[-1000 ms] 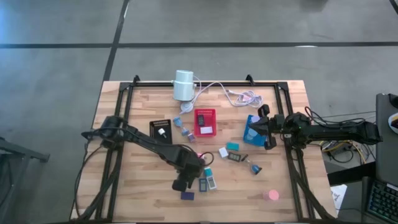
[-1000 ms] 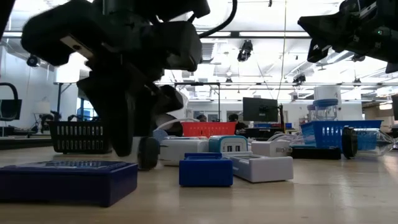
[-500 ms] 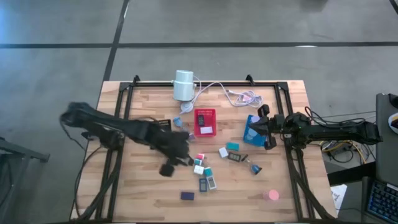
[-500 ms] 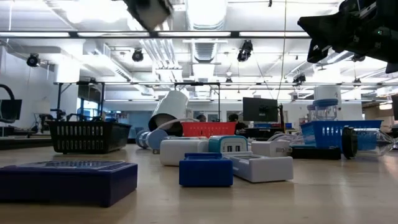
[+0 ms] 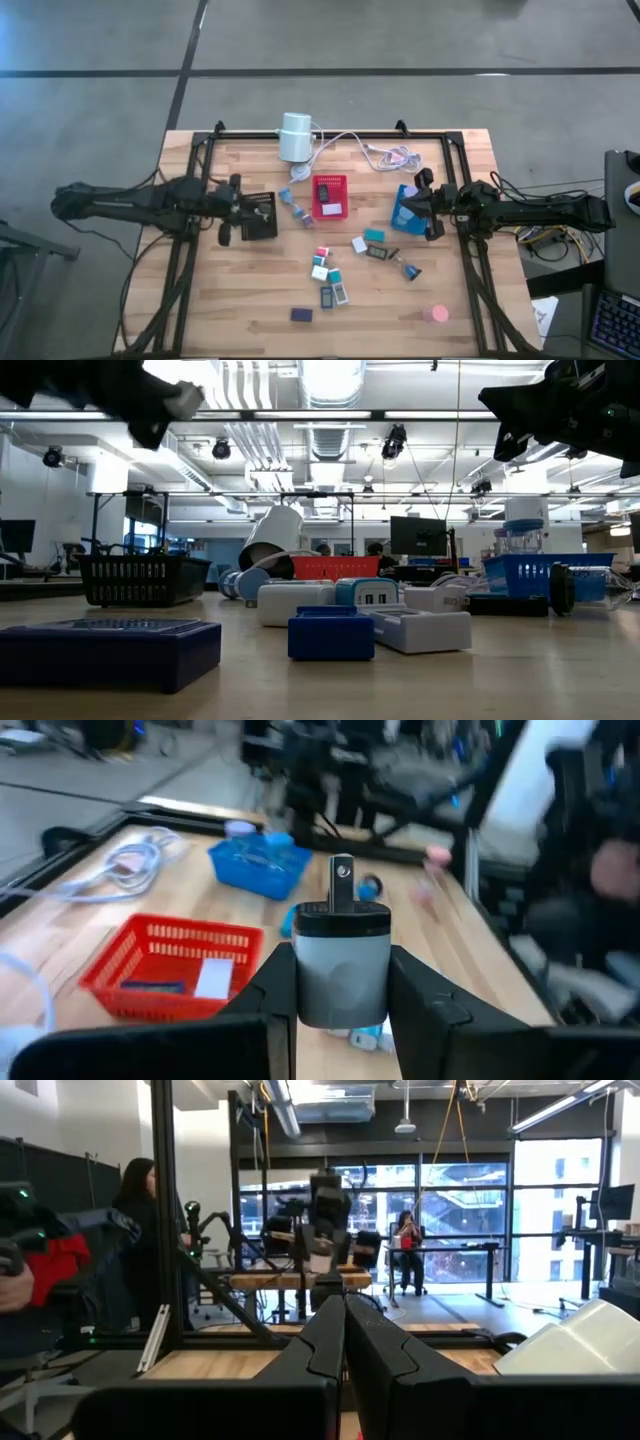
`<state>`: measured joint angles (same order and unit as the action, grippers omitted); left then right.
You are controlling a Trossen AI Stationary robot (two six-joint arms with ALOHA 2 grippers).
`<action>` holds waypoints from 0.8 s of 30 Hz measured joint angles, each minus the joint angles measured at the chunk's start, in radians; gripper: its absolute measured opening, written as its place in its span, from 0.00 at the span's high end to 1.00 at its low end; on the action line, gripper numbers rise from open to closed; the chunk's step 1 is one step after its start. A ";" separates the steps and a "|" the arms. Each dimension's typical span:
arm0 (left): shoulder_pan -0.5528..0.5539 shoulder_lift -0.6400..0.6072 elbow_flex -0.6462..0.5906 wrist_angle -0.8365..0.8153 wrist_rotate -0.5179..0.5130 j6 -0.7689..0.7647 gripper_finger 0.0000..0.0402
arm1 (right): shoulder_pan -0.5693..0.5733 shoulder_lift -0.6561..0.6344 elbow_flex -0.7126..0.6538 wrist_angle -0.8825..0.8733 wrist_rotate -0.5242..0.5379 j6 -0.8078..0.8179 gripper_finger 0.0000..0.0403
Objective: Pick & Place Office items
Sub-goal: Put the black charger adapter into the black basket
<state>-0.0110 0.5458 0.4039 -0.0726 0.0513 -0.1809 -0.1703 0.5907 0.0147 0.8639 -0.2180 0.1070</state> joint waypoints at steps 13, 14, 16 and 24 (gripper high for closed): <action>0.013 -0.145 -0.221 0.051 -0.084 -0.038 0.78 | 0.000 0.000 0.000 0.000 0.000 0.003 0.98; 0.013 -0.145 -0.221 0.050 -0.098 -0.039 0.78 | 0.000 0.000 -0.001 0.000 0.000 0.003 0.98; 0.014 -0.144 -0.208 0.018 -0.143 -0.072 0.78 | 0.000 0.000 -0.002 0.000 0.000 0.003 0.98; 0.014 -0.002 0.113 -0.420 -0.243 -0.154 0.78 | 0.000 0.000 -0.004 0.000 0.001 -0.001 0.98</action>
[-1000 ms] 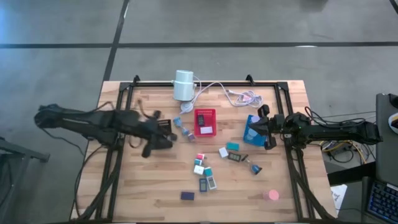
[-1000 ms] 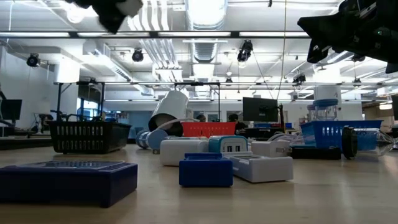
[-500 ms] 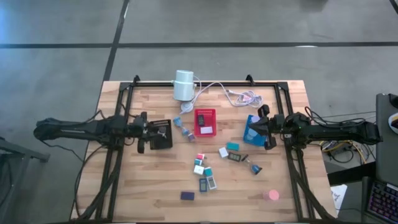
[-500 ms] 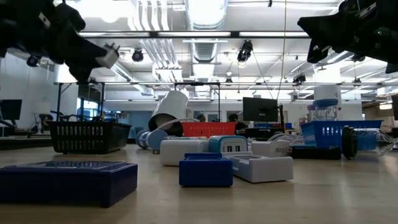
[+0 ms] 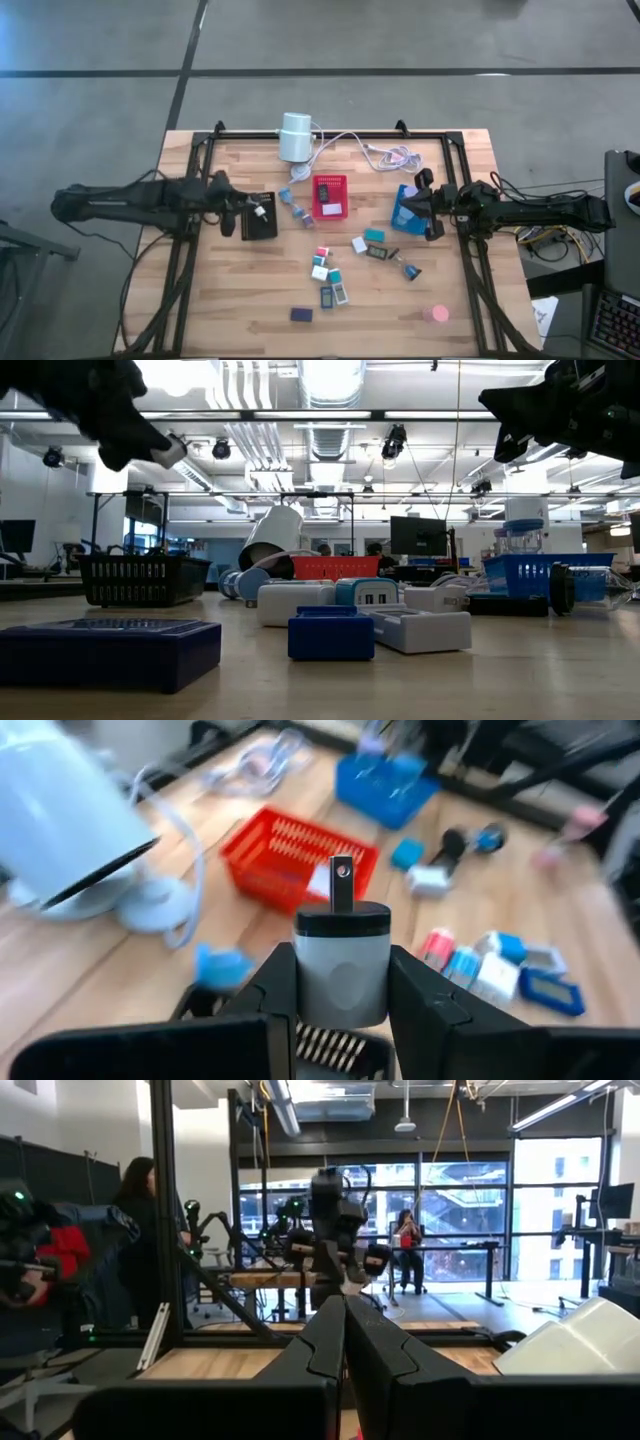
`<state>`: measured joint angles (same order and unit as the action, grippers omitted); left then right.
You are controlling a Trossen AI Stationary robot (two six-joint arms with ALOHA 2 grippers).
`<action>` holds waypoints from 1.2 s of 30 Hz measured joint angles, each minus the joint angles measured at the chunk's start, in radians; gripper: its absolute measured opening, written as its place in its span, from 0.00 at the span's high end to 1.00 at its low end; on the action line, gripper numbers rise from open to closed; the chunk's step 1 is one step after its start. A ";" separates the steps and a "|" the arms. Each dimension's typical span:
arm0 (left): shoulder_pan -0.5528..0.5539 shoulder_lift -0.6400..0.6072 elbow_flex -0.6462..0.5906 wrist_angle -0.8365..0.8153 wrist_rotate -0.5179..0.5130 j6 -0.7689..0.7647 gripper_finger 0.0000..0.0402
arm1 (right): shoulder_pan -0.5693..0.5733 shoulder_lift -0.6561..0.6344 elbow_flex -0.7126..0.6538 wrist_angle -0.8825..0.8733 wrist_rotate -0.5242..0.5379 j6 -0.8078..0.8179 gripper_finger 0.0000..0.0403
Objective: Pick & Place Office items
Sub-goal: Put the black charger adapter into the black basket
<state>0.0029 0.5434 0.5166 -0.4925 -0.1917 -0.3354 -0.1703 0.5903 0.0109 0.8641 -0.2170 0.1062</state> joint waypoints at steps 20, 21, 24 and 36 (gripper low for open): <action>0.001 0.709 0.199 -0.276 0.161 0.036 0.78 | 0.000 0.003 -0.001 -0.024 0.008 -0.002 0.98; 0.001 0.726 0.199 -0.276 0.168 0.039 0.78 | 0.000 0.003 -0.001 -0.024 0.009 -0.002 0.98; 0.001 0.768 0.199 -0.273 0.170 0.040 0.78 | 0.000 0.003 -0.001 -0.024 0.008 -0.002 0.98; 0.002 0.834 0.199 -0.257 0.171 0.070 0.78 | 0.000 0.003 -0.001 -0.024 0.008 -0.002 0.98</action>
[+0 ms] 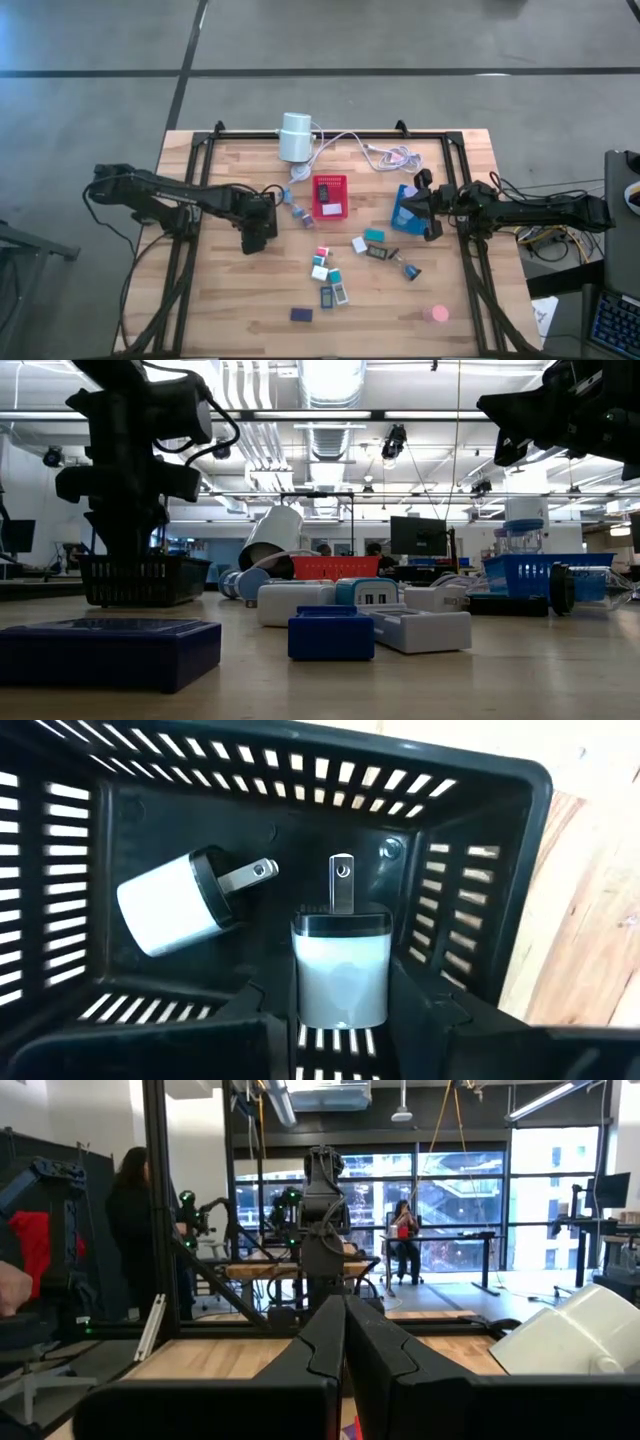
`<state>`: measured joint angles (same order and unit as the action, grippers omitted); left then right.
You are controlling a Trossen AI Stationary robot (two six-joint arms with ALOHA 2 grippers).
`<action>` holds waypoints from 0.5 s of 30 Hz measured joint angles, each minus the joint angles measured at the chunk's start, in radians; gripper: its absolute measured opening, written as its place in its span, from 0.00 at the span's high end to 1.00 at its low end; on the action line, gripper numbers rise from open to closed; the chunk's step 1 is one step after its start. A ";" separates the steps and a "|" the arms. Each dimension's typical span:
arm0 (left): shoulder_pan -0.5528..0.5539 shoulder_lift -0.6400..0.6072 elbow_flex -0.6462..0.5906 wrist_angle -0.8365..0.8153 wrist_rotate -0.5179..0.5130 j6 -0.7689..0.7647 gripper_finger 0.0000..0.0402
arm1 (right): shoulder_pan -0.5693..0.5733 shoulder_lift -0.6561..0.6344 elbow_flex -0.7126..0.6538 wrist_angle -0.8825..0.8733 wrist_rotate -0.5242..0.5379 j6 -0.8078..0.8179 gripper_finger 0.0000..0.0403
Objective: Pick & Place Office items
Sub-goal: Put the black charger adapter into the black basket, then put the pink hourglass into the blue basket
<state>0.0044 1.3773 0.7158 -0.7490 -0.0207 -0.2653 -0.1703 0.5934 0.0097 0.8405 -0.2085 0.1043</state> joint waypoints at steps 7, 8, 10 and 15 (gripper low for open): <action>0.000 0.000 0.004 -0.003 -0.001 0.001 0.52 | 0.000 0.000 0.000 -0.007 0.000 -0.002 0.98; 0.000 -0.002 0.007 -0.011 -0.001 0.005 0.47 | 0.000 0.000 0.000 -0.007 0.000 -0.002 0.98; 0.000 -0.007 0.019 -0.037 0.000 0.005 0.39 | 0.000 0.000 0.000 -0.007 0.000 -0.002 0.98; 0.000 -0.035 0.093 -0.157 0.003 0.023 0.28 | 0.000 0.000 0.000 -0.007 0.000 -0.002 0.98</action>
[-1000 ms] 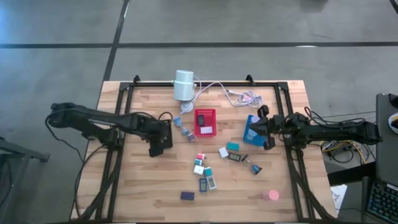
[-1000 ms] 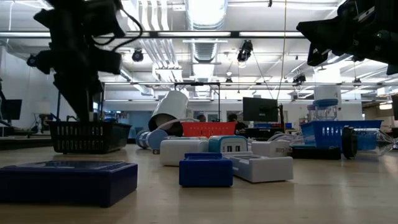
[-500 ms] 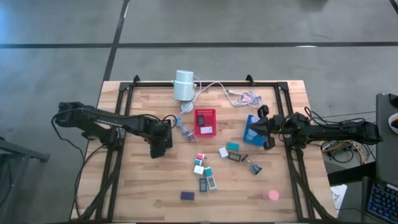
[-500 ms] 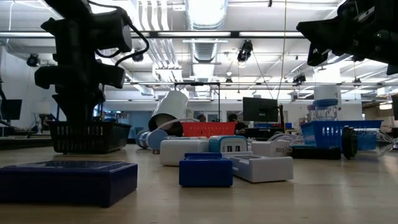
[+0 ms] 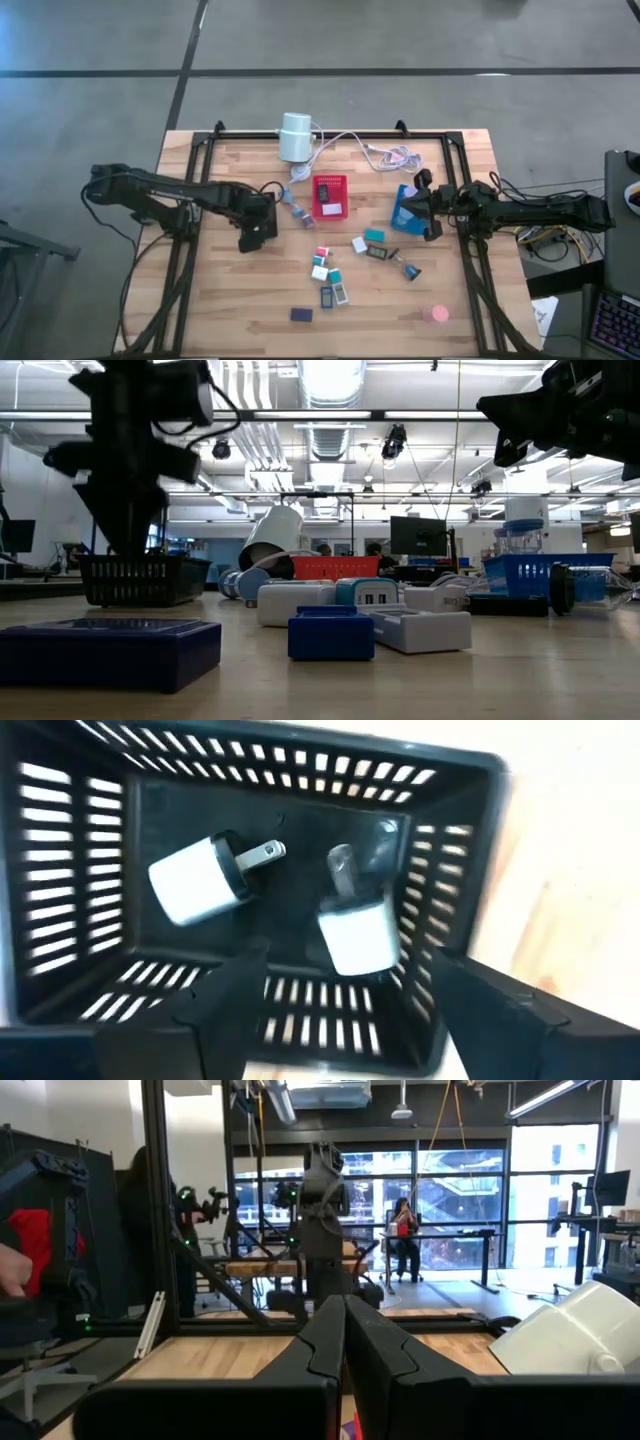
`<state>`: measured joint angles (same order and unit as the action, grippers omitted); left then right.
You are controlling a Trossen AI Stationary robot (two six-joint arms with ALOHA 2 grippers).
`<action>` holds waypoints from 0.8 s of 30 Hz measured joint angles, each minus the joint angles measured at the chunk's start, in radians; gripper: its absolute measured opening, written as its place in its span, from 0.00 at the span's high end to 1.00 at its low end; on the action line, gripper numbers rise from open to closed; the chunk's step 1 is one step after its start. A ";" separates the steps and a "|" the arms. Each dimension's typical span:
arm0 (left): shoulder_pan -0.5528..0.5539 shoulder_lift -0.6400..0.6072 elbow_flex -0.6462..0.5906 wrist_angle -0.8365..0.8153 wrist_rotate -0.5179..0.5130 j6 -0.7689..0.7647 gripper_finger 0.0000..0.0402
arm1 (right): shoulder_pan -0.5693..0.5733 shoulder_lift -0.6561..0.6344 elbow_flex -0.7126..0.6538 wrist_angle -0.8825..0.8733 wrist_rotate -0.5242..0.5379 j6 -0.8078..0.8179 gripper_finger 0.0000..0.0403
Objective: Pick & Place Office items
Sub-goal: Put the pink hourglass into the blue basket
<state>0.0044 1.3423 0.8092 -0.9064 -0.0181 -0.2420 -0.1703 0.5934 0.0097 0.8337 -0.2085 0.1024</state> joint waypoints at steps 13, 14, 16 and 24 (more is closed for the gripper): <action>0.000 -0.318 0.082 0.424 0.056 0.296 0.45 | 0.000 0.000 0.000 -0.014 0.000 0.000 0.98; 0.000 -0.337 0.072 0.463 0.092 0.342 0.49 | 0.000 0.000 0.000 -0.016 0.000 0.000 0.98; 0.001 -0.374 0.052 0.530 0.170 0.432 0.58 | 0.000 0.003 0.000 -0.014 0.000 0.000 0.98; 0.121 -0.525 -0.050 0.630 0.291 0.482 0.96 | 0.000 0.004 0.000 -0.018 0.000 -0.007 0.98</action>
<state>0.1258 0.8170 0.7588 -0.2762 0.2733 0.2400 -0.1703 0.5973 0.0097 0.8157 -0.2085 0.0959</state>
